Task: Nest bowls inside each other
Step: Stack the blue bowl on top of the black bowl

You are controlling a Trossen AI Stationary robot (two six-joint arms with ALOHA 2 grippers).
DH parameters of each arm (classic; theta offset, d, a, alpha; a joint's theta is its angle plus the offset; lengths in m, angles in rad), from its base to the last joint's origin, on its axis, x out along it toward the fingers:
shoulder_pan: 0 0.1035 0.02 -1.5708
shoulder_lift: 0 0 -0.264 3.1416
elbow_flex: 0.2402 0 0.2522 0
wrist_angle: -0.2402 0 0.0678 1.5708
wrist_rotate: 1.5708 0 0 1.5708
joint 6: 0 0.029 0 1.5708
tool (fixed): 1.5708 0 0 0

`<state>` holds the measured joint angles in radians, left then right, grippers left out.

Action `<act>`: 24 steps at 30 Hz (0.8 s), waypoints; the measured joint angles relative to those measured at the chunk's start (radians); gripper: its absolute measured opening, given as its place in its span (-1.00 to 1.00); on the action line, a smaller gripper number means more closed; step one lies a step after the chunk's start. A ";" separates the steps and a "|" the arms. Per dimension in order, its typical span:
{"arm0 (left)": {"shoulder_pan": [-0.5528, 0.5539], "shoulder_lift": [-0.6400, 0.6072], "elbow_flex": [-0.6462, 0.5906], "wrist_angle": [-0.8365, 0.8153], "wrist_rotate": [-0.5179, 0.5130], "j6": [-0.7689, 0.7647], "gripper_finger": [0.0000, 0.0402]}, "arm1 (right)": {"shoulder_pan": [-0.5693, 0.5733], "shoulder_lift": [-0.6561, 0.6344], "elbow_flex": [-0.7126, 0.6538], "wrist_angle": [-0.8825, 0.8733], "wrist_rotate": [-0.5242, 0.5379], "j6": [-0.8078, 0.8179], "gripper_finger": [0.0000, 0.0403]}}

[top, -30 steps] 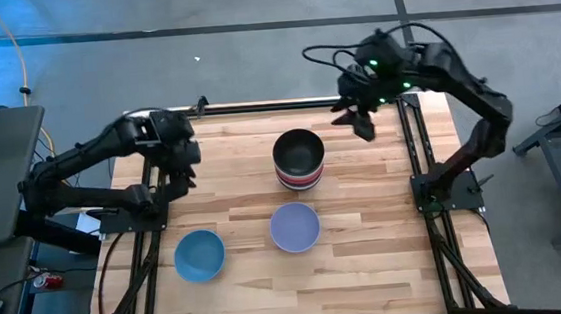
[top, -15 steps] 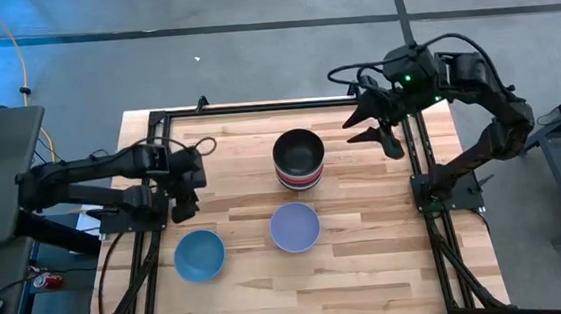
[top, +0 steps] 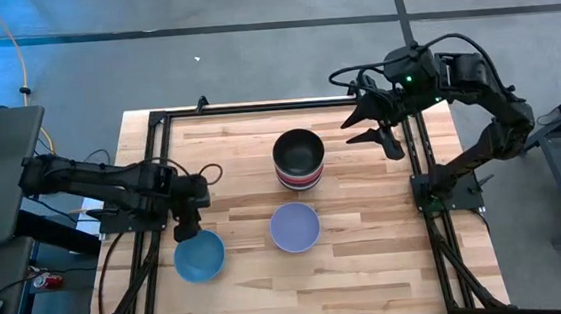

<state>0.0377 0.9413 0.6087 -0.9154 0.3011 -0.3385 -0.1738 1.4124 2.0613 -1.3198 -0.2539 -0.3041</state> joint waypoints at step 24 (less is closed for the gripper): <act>-0.229 0.080 -0.008 0.054 -0.182 -0.157 -0.26 | 0.000 0.000 0.000 0.008 -0.010 -0.019 -0.22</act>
<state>-0.1914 1.0212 0.6010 -0.8616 0.1189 -0.4953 -0.1738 1.4124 2.0613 -1.3113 -0.2642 -0.3233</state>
